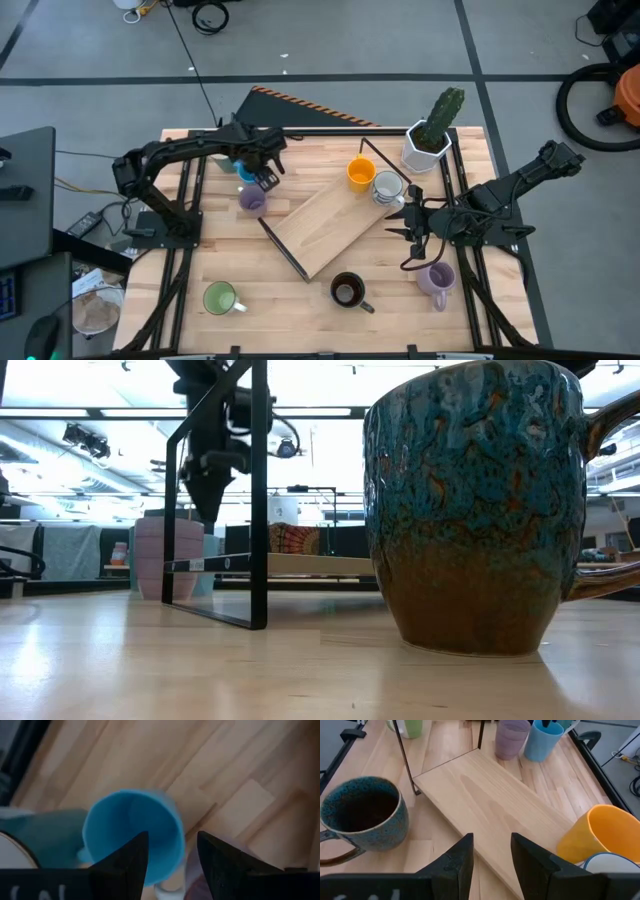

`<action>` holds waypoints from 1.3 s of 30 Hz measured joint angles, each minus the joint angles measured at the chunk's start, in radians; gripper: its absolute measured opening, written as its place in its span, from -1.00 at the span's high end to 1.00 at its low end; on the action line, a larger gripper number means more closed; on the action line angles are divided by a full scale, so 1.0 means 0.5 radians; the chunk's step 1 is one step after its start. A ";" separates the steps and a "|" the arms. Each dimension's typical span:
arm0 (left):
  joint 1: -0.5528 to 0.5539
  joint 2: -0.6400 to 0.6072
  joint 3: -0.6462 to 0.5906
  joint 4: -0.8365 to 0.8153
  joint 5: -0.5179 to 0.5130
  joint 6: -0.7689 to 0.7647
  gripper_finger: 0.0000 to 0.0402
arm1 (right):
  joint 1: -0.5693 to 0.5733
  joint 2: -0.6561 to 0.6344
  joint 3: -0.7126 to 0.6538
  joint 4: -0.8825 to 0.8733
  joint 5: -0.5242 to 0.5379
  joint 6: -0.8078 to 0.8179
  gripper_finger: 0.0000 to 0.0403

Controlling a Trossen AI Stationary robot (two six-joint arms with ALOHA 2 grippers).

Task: Place coffee mugs
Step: Put the blue mug onto the shelf

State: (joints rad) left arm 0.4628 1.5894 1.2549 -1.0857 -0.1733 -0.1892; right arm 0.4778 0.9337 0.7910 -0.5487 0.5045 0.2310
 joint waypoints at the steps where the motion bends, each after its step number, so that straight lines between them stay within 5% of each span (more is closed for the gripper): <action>1: 0.018 0.000 -0.027 0.016 0.011 -0.033 0.12 | 0.000 0.000 0.000 0.004 0.000 -0.002 0.32; 17: 0.080 0.001 -0.303 0.367 0.069 -0.144 0.35 | 0.000 0.000 0.000 0.020 -0.001 -0.034 0.32; 27: 0.052 0.002 -0.279 0.515 0.078 0.185 0.91 | 0.000 0.000 0.000 0.021 -0.001 -0.034 0.32; 39: -0.034 0.002 -0.017 0.566 0.155 0.349 0.91 | -0.001 0.000 0.000 0.020 -0.002 -0.034 0.32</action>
State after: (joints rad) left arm 0.4459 1.5906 1.2464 -0.8028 -0.0958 -0.0147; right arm 0.4774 0.9337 0.7910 -0.5388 0.5037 0.2138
